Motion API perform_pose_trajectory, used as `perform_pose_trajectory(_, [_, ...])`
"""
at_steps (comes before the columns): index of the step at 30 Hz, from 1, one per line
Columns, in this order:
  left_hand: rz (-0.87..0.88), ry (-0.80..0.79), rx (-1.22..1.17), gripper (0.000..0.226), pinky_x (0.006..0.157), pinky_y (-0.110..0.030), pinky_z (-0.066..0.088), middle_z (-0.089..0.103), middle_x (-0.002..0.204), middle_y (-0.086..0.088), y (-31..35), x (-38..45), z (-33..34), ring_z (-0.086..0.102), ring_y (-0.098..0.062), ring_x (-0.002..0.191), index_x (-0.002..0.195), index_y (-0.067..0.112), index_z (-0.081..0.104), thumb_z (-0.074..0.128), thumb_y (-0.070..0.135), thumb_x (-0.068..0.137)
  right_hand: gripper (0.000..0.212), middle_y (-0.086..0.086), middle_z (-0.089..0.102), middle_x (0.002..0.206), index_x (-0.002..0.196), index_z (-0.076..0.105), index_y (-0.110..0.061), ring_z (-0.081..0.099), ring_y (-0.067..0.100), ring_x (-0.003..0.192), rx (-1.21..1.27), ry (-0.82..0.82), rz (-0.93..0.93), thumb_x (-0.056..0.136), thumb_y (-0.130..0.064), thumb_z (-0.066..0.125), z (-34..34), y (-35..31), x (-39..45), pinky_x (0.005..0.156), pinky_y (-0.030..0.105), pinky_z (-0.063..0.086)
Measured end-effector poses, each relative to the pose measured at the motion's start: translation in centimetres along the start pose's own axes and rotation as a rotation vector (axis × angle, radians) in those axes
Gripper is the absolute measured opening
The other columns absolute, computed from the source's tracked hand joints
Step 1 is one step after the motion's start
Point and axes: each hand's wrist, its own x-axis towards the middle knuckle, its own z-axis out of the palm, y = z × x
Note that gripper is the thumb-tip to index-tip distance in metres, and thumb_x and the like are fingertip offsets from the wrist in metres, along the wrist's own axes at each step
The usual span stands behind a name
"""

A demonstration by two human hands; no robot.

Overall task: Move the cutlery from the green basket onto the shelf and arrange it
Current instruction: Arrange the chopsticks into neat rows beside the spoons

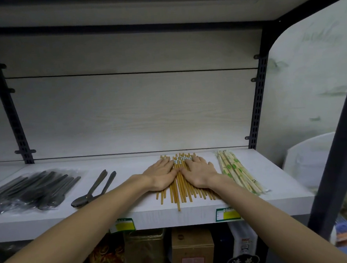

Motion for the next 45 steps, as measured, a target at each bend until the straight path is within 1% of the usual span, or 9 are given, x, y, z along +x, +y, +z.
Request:
perform_pose_trajectory(5, [-0.019, 0.120, 0.065, 0.057, 0.123, -0.045, 0.022, 0.023, 0.167, -0.001, -0.1, 1.2, -0.5, 0.018, -0.026, 0.154, 0.159, 0.027, 0.028, 0.017, 0.051, 0.108, 0.064, 0.010, 0.028, 0.161, 0.152, 0.037, -0.020, 0.023, 0.030, 0.148, 0.005, 0.003, 0.026, 0.102, -0.058, 0.023, 0.4, 0.1, 0.3, 0.117, 0.053, 0.024])
perform_pose_trajectory(9, [-0.085, 0.308, 0.038, 0.047, 0.104, -0.043, 0.042, 0.057, 0.139, -0.003, 0.0, 2.2, 0.2, 0.048, -0.029, 0.132, 0.127, 0.023, 0.059, 0.030, 0.052, 0.105, 0.060, 0.011, 0.050, 0.140, 0.135, 0.053, -0.017, 0.043, 0.032, 0.132, -0.006, 0.123, 0.019, 0.101, -0.059, 0.028, -0.1, 0.1, 0.7, 0.106, 0.051, 0.036])
perform_pose_trajectory(19, [-0.052, 0.045, -0.023, 0.065, 0.127, -0.044, 0.005, -0.004, 0.170, -0.001, 0.3, 2.9, 1.8, -0.007, -0.020, 0.157, 0.163, 0.015, 0.003, 0.005, 0.045, 0.105, 0.060, 0.009, 0.006, 0.168, 0.160, 0.014, -0.017, 0.001, 0.028, 0.155, 0.014, -0.063, -0.038, 0.107, -0.044, 0.015, 0.7, 0.3, -0.3, 0.125, 0.048, 0.009])
perform_pose_trajectory(25, [-0.010, 0.055, 0.000, 0.065, 0.128, -0.040, 0.001, -0.004, 0.171, -0.007, 1.3, 0.5, 2.0, -0.007, -0.021, 0.157, 0.162, 0.010, 0.002, 0.009, 0.045, 0.108, 0.059, 0.013, 0.008, 0.167, 0.159, 0.017, -0.013, 0.004, 0.032, 0.154, 0.034, -0.043, -0.057, 0.107, -0.040, 0.018, 0.9, 0.6, -1.3, 0.125, 0.046, 0.010])
perform_pose_trajectory(28, [-0.007, 0.035, -0.006, 0.066, 0.127, -0.037, 0.000, -0.003, 0.170, -0.007, 1.7, -0.5, 1.8, -0.006, -0.020, 0.157, 0.162, 0.009, 0.003, 0.010, 0.046, 0.109, 0.055, 0.018, 0.027, 0.160, 0.151, 0.036, -0.009, 0.021, 0.035, 0.149, 0.021, -0.013, -0.064, 0.106, -0.037, 0.025, 0.9, 0.6, -1.3, 0.122, 0.046, 0.020])
perform_pose_trajectory(31, [0.013, 0.104, 0.010, 0.057, 0.120, -0.035, 0.023, 0.034, 0.161, -0.012, 2.2, -0.8, 0.7, 0.028, -0.027, 0.149, 0.149, 0.007, 0.038, 0.021, 0.042, 0.109, 0.043, 0.014, 0.053, 0.137, 0.127, 0.059, -0.009, 0.046, 0.034, 0.129, -0.008, 0.124, -0.061, 0.103, -0.034, 0.034, 0.0, 0.5, -0.7, 0.110, 0.044, 0.035])
perform_pose_trajectory(33, [0.018, 0.246, 0.011, 0.040, 0.105, -0.036, 0.036, 0.054, 0.139, -0.009, 2.2, -0.2, -0.1, 0.047, -0.028, 0.133, 0.126, 0.011, 0.053, 0.029, 0.037, 0.107, 0.042, 0.012, 0.052, 0.138, 0.131, 0.057, -0.012, 0.046, 0.033, 0.130, 0.027, 0.166, -0.063, 0.102, -0.032, 0.035, -0.7, 0.4, 0.2, 0.110, 0.045, 0.036])
perform_pose_trajectory(38, [0.051, 0.113, -0.027, 0.057, 0.127, -0.038, 0.007, 0.007, 0.171, 0.001, 1.1, 3.0, -0.1, 0.005, -0.016, 0.157, 0.163, 0.021, 0.014, 0.014, 0.040, 0.109, 0.053, 0.012, 0.034, 0.157, 0.153, 0.034, -0.013, 0.029, 0.031, 0.145, 0.012, 0.013, -0.080, 0.105, -0.034, 0.023, 0.3, 0.6, 1.7, 0.119, 0.046, 0.025])
perform_pose_trajectory(45, [0.008, 0.058, 0.021, 0.057, 0.127, -0.038, 0.001, -0.001, 0.171, 0.001, 1.5, 2.6, 1.0, -0.002, -0.017, 0.157, 0.163, 0.020, 0.005, 0.010, 0.039, 0.110, 0.055, 0.008, 0.022, 0.164, 0.157, 0.026, -0.015, 0.019, 0.028, 0.151, 0.004, -0.014, -0.050, 0.106, -0.034, 0.020, 0.7, 0.9, 1.5, 0.123, 0.046, 0.017])
